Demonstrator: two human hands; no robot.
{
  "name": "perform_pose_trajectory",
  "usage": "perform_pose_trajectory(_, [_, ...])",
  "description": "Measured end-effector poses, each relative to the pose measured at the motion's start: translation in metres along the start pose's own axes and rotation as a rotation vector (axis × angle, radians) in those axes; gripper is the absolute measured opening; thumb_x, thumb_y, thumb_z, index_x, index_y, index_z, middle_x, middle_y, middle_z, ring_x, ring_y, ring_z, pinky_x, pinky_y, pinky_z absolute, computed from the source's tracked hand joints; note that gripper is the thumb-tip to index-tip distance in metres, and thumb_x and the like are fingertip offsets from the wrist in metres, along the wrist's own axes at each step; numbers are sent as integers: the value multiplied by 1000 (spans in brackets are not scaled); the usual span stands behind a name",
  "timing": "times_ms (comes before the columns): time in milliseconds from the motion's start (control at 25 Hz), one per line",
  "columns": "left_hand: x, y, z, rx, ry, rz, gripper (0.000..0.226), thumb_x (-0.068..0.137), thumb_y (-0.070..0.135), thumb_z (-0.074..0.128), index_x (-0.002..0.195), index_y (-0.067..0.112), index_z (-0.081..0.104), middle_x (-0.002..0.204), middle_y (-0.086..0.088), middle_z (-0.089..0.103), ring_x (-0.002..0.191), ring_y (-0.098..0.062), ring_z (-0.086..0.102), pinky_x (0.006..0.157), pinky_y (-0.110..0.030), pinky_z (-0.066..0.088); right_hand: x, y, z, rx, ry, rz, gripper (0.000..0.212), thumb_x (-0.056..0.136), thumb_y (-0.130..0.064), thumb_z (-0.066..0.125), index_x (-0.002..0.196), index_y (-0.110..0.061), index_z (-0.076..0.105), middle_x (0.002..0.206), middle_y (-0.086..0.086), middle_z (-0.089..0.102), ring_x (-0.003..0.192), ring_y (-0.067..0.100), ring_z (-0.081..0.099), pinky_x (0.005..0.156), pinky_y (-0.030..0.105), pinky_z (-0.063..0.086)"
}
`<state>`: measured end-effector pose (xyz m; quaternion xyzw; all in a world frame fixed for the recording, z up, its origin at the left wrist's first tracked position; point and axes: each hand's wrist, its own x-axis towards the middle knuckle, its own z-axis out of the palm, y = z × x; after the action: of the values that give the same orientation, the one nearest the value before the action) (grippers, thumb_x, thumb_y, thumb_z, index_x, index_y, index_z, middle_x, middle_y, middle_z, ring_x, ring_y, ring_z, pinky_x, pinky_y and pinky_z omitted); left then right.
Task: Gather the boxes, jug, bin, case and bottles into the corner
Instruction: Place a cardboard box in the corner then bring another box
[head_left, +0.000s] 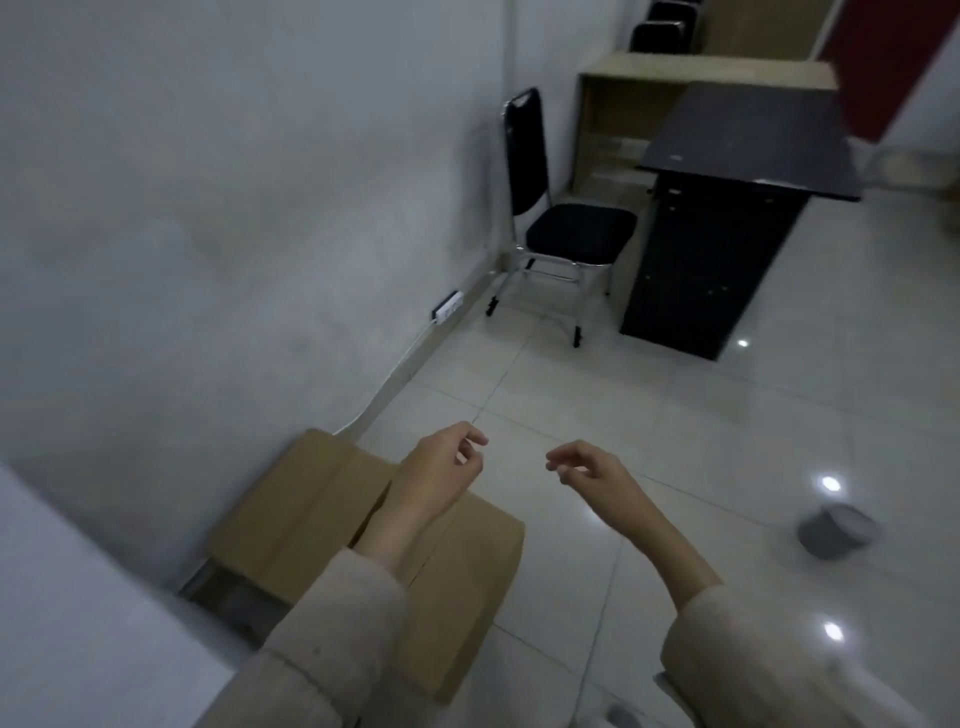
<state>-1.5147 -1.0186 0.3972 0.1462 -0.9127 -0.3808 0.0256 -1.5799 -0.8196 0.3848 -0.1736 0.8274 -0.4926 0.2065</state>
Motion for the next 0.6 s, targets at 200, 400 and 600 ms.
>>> perform_pose_trajectory(200, [-22, 74, 44, 49, -176, 187, 17, 86, 24, 52, 100, 30, 60, 82, 16, 56, 74, -7, 53, 67, -25, 41, -102, 34, -43, 32, 224, 144, 18, 90, -8, 51, 102, -13, 63, 105, 6, 66, 96, 20, 63, 89, 31, 48])
perform_pose_trajectory(400, [-72, 127, 92, 70, -302, 322, 18, 88, 26, 50, 103, 28, 60, 89, 11, 58, 85, -13, 58, 72, -28, 43, -199, 71, -73, 52, 472, 213, 18, 88, 0, 51, 98, -8, 64, 97, 6, 65, 93, 19, 59, 89, 34, 46])
perform_pose_trajectory(600, [-149, 136, 125, 70, -361, 372, 18, 87, 26, 49, 101, 30, 60, 90, 12, 59, 86, -12, 58, 68, -26, 38, -305, 103, -53, 103, 625, 313, 20, 89, -4, 51, 90, -21, 61, 98, 4, 66, 95, 23, 60, 89, 36, 46])
